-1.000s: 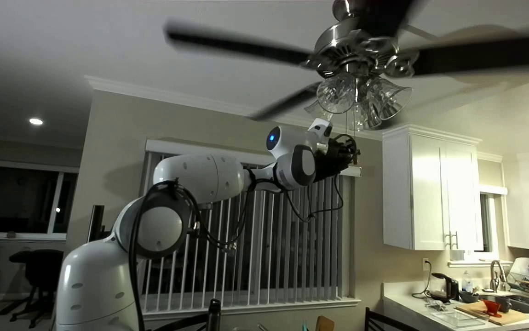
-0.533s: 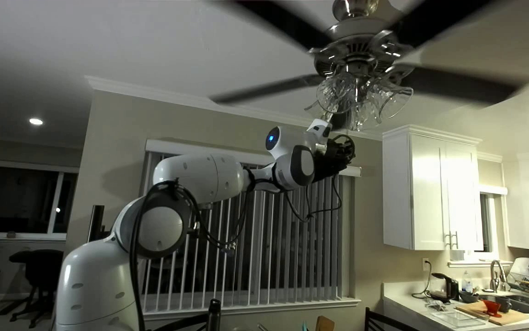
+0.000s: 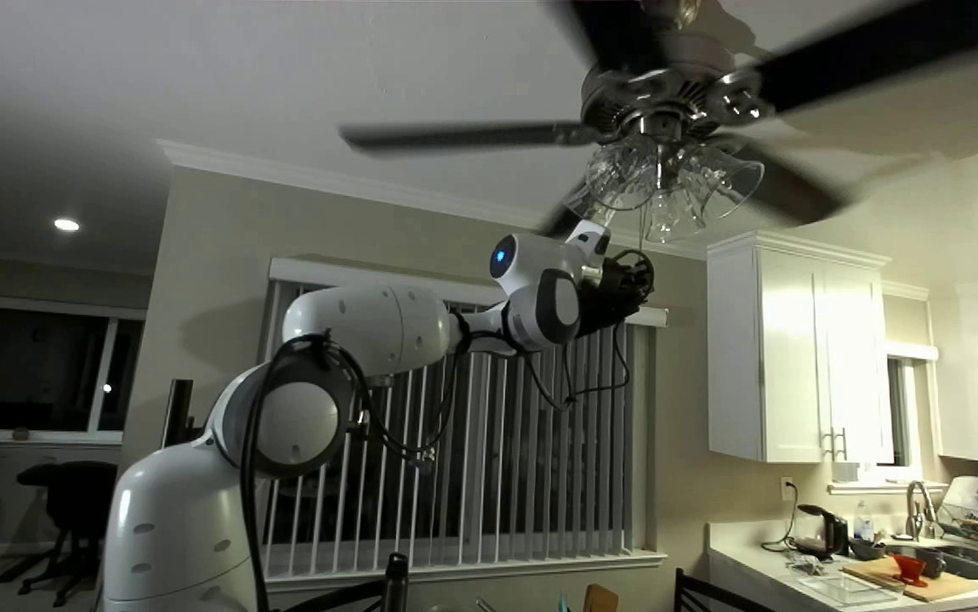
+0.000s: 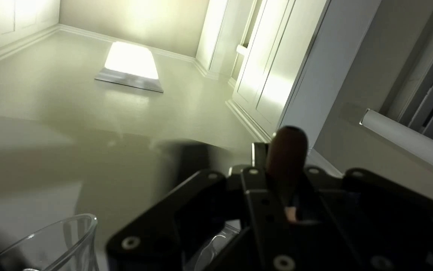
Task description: Turn on the chandelier.
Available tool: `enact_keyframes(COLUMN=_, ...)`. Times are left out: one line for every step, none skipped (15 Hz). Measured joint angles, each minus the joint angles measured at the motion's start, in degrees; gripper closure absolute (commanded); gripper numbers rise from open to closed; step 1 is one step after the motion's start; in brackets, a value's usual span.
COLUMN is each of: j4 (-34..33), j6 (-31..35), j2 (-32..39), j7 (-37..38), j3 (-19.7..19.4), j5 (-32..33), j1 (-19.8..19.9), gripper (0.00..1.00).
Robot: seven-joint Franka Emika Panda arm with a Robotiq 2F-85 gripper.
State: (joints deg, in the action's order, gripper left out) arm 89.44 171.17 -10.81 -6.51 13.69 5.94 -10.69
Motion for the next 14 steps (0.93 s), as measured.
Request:
enact_keyframes(j4=0.24, j6=-0.11, j2=0.06, j7=0.00, j3=-0.03, j5=-0.22, j1=-0.06, gripper=0.96)
enact_keyframes(j4=0.73, j6=-0.12, j2=0.13, j7=0.00, j3=-0.14, j5=-0.82, j1=-0.20, gripper=0.96)
enact_keyframes(j4=1.28, j6=0.26, j2=0.22, j7=0.00, j3=-0.38, j5=-1.73, j1=-0.41, gripper=0.96)
enact_keyframes(j4=1.35, j6=0.46, j2=0.29, j7=0.00, j3=-0.78, j5=-2.66, j1=-0.67, gripper=0.96)
enact_keyframes(j4=1.43, j6=0.46, j2=0.27, j7=0.00, j3=-1.17, j5=-3.61, j1=-0.86, gripper=0.96)
enact_keyframes(j4=1.53, j6=0.46, j2=0.22, j7=0.00, j3=-1.54, j5=-4.39, j1=-0.95, gripper=0.96)
enact_keyframes(j4=1.57, j6=0.47, j2=0.18, j7=0.00, j3=-1.86, j5=-5.00, j1=-1.02, gripper=0.96)
enact_keyframes(j4=1.58, j6=0.47, j2=0.18, j7=-0.01, j3=-2.09, j5=-5.54, j1=-1.12, gripper=0.96)
enact_keyframes(j4=1.58, j6=0.47, j2=0.18, j7=-0.04, j3=-2.30, j5=-5.87, j1=-1.33, gripper=0.68)
enact_keyframes(j4=1.59, j6=0.46, j2=0.17, j7=-0.04, j3=-2.51, j5=-5.98, j1=-1.61, gripper=0.67)
enact_keyframes(j4=1.62, j6=0.39, j2=0.16, j7=-0.04, j3=-2.60, j5=-6.17, j1=-1.78, gripper=0.63)
enact_keyframes(j4=2.21, j6=-0.07, j2=0.16, j7=-0.04, j3=-2.67, j5=-6.27, j1=-2.00, gripper=0.56)
enact_keyframes(j4=3.17, j6=-0.12, j2=0.17, j7=-0.04, j3=-2.72, j5=-6.27, j1=-2.22, gripper=0.50)
enact_keyframes(j4=4.15, j6=-0.12, j2=0.19, j7=-0.04, j3=-2.73, j5=-6.27, j1=-2.33, gripper=0.43)
